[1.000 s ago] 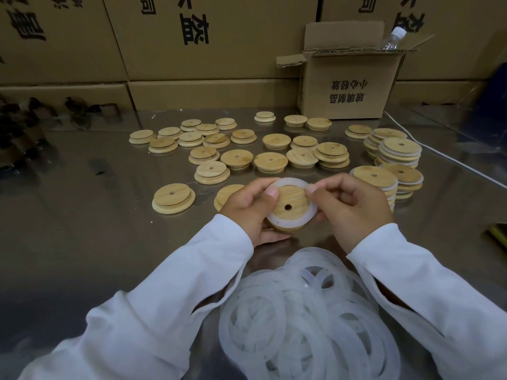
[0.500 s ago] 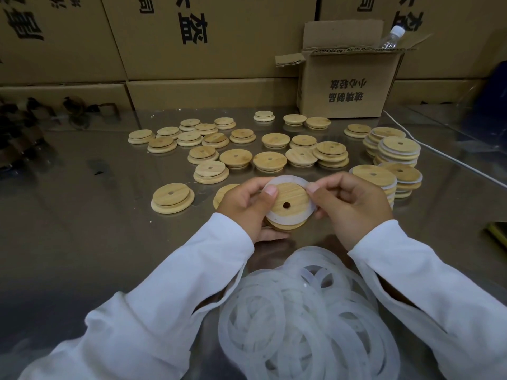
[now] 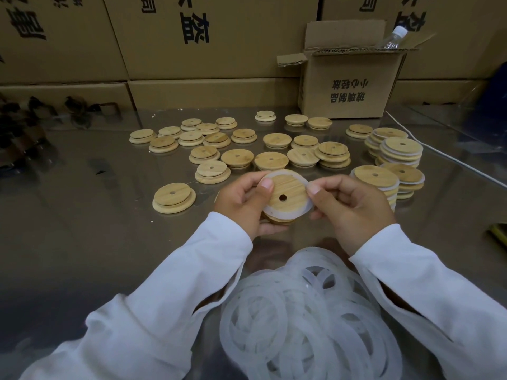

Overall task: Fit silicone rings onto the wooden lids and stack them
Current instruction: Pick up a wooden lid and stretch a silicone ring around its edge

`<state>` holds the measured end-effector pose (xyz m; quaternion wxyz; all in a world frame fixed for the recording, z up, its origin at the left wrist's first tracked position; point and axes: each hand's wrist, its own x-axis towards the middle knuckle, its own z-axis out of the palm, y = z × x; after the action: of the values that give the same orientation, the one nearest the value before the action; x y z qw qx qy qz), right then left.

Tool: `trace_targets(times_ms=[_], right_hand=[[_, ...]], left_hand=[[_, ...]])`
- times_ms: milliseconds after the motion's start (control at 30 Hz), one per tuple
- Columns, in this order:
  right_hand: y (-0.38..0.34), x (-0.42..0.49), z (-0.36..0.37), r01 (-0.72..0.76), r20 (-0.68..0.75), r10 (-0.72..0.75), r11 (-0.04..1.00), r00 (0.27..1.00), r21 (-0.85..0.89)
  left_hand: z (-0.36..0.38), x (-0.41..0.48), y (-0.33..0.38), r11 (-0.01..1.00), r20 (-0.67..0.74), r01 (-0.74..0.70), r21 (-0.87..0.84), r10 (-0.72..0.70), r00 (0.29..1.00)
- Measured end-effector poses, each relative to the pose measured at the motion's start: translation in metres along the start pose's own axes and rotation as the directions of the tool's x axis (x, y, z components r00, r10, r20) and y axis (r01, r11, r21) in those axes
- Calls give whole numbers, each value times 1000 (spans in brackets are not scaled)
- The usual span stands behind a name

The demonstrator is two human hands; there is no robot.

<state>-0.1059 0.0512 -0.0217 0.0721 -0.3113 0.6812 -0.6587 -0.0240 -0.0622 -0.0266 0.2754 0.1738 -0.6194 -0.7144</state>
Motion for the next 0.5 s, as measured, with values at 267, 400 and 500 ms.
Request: trace_targets(times_ms=[267, 400, 500], right_hand=[[5, -4, 10, -89, -125, 87, 996, 988, -15], [7, 0, 7, -172, -177, 169, 985, 970, -3], [7, 2, 5, -200, -190, 196, 980, 962, -2]], left_hand=[[2, 0, 0, 984, -32, 63, -166, -69, 997], [3, 0, -1, 969, 62, 116, -218, -105, 993], [2, 1, -4, 985, 89, 125, -122, -115, 989]])
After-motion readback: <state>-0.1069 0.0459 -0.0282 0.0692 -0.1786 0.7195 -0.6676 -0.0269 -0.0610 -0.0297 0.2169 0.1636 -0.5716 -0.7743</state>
